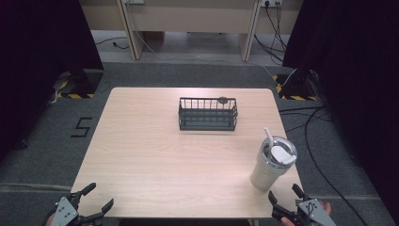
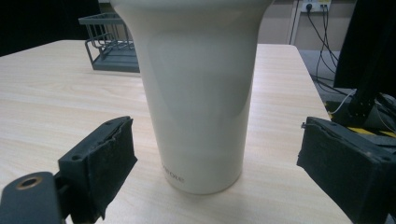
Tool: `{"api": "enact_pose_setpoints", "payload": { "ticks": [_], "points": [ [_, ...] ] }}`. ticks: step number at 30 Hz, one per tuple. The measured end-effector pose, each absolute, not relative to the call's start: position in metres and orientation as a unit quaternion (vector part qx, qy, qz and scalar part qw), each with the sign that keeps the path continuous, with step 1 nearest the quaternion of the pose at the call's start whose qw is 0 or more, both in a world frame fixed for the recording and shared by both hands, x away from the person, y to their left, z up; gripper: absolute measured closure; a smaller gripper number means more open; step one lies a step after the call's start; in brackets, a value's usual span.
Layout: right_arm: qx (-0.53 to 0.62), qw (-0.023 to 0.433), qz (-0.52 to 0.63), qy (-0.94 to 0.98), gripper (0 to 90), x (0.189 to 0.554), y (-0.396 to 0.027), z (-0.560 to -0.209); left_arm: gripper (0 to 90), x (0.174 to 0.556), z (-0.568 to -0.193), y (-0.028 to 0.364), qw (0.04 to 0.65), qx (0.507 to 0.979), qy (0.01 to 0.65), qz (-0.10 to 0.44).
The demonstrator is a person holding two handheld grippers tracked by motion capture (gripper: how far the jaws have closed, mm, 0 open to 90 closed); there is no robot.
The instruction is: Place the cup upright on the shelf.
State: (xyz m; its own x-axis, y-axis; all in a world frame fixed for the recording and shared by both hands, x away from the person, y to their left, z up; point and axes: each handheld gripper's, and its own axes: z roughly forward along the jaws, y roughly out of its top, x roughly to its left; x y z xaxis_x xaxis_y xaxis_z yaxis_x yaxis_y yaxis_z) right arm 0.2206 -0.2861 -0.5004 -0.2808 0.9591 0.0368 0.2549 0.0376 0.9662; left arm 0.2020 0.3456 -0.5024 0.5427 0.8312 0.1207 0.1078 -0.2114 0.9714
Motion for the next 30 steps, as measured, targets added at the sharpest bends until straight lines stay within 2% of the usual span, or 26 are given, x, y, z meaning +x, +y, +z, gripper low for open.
{"api": "enact_pose_setpoints", "payload": {
  "ticks": [13,30],
  "points": [
    [0.479,0.353,0.500,0.629,10.7,0.233,-0.281,-0.496,18.3,0.201,-0.502,0.346,0.532,0.699,0.335,0.341],
    [0.468,0.348,0.503,0.638,9.4,0.273,-0.267,-0.492,18.3,0.201,-0.503,0.346,0.533,0.698,0.336,0.340]
  ]
}}
